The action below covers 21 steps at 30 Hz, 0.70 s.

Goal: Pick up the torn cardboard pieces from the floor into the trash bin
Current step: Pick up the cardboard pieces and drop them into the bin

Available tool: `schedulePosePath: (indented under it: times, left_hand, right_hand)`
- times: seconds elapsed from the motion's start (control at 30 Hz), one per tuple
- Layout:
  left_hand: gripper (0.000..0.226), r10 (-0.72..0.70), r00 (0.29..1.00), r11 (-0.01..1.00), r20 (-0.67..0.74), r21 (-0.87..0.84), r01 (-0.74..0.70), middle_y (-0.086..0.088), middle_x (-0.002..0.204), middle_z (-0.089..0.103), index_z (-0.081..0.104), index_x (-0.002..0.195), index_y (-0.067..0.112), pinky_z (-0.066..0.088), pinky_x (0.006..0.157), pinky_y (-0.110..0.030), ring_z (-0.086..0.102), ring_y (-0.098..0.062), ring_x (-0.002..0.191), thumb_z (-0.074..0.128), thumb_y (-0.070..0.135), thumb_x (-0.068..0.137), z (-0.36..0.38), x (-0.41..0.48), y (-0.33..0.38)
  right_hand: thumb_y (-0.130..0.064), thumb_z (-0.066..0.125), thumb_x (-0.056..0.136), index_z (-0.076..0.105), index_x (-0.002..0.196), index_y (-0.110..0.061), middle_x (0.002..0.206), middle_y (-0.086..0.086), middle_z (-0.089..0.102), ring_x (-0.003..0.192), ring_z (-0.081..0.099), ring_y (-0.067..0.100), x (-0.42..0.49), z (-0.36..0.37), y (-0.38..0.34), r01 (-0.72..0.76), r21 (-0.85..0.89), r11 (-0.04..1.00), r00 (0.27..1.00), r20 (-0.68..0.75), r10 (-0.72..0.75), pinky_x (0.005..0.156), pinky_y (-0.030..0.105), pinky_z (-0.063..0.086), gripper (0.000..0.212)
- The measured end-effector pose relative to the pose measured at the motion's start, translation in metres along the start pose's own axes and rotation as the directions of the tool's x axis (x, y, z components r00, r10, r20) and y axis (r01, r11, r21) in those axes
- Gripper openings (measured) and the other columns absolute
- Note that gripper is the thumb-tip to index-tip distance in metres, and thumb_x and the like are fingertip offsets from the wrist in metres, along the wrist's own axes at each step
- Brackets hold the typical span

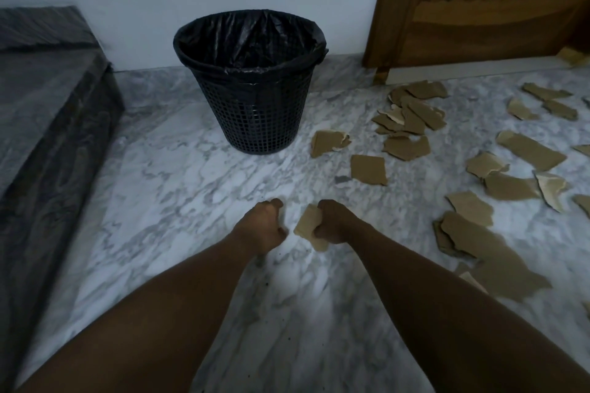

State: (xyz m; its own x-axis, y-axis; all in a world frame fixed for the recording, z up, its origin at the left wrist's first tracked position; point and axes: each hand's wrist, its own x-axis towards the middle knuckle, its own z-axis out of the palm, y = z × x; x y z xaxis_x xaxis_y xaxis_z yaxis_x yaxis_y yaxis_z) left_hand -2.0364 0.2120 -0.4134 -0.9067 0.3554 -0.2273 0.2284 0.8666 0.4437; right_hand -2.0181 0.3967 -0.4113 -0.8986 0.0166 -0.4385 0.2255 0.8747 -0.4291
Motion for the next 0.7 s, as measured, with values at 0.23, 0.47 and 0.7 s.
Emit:
schedulePosePath:
  times: [0.23, 0.47, 0.7]
  left_hand:
    - [0.061, -0.118, 0.985, 0.986, -0.127, -0.136, 0.1, -0.017, 0.122, 0.06, 0.044, 0.139, 0.009, 0.05, 0.095, -0.036, 0.059, -0.034, 0.112, 0.063, 0.006, 0.082, -0.001, -0.012, 0.005]
    - [0.046, -0.031, 0.999, 0.936, 0.043, -0.348, 0.044, -0.002, 0.06, 0.065, 0.064, 0.059, 0.013, 0.058, 0.064, -0.032, 0.07, -0.027, 0.07, 0.053, 0.037, 0.096, 0.025, -0.034, 0.084]
    - [0.047, 0.416, 0.799, 0.902, 0.434, -0.087, -0.423, -0.013, 0.105, 0.067, 0.071, 0.081, 0.019, 0.05, 0.094, -0.049, 0.06, -0.036, 0.102, 0.046, 0.057, 0.092, 0.102, -0.056, 0.22]
  right_hand:
    - [-0.01, 0.077, 0.072, 0.06, 0.067, -0.006, 0.069, 0.001, 0.056, 0.073, 0.061, 0.017, -0.035, 0.009, 0.011, -0.156, 0.261, 0.953, 0.987, -0.003, 0.163, 0.059, 0.025, 0.041, 0.019]
    - [-0.007, 0.074, 0.085, 0.068, 0.094, 0.011, 0.065, 0.015, 0.059, 0.05, 0.056, 0.024, -0.103, -0.071, 0.081, -0.286, 0.488, 0.825, 0.938, -0.035, 0.346, 0.052, 0.031, 0.047, 0.021]
    - [-0.011, 0.071, 0.088, 0.063, 0.113, 0.003, 0.103, 0.018, 0.061, 0.064, 0.053, 0.02, -0.168, -0.116, 0.197, -0.45, 0.444, 0.775, 0.816, -0.148, 0.558, 0.056, 0.032, 0.045, 0.03]
